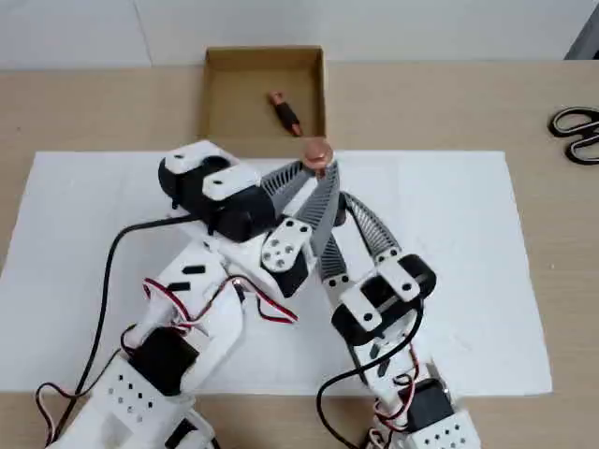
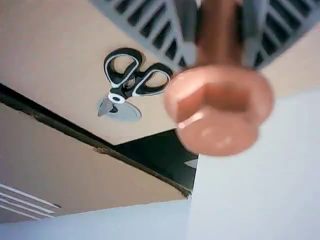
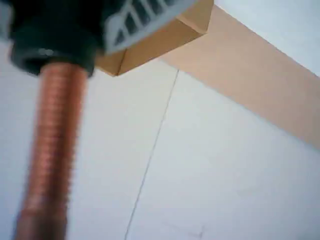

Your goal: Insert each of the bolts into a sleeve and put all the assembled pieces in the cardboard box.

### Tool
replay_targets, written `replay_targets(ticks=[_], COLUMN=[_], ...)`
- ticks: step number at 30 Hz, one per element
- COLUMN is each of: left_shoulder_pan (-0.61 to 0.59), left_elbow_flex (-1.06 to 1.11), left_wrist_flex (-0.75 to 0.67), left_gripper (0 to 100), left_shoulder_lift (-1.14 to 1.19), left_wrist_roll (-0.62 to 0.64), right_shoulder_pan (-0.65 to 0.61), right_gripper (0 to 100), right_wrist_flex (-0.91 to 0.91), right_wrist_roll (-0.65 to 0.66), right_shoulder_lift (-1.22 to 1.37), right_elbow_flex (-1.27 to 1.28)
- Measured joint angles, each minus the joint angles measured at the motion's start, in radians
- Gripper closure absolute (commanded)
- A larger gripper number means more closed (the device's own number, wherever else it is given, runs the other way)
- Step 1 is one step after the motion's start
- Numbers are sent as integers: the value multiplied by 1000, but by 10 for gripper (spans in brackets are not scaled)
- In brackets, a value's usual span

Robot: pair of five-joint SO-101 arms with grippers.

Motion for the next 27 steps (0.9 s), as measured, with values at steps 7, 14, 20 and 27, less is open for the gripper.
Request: replay_targets(ticks=[7, 14, 20, 27], left_shoulder_pan=[3, 3, 3, 6], left_elbow_flex=[12, 31, 77, 97], left_wrist_flex=[-26, -86, -89, 28], left_gripper=[994, 994, 994, 920], left_shoulder_lift=[-11, -9, -11, -9], left_wrist_roll=[0, 0, 0, -124], right_shoulder_pan=[2, -5, -6, -8], right_gripper=[995, 995, 995, 995], right_wrist_flex=[-40, -60, -60, -60], right_wrist_roll=[3, 3, 3, 3], right_shoulder_lift=[2, 0, 0, 0], right_elbow_flex=[0, 0, 0, 0])
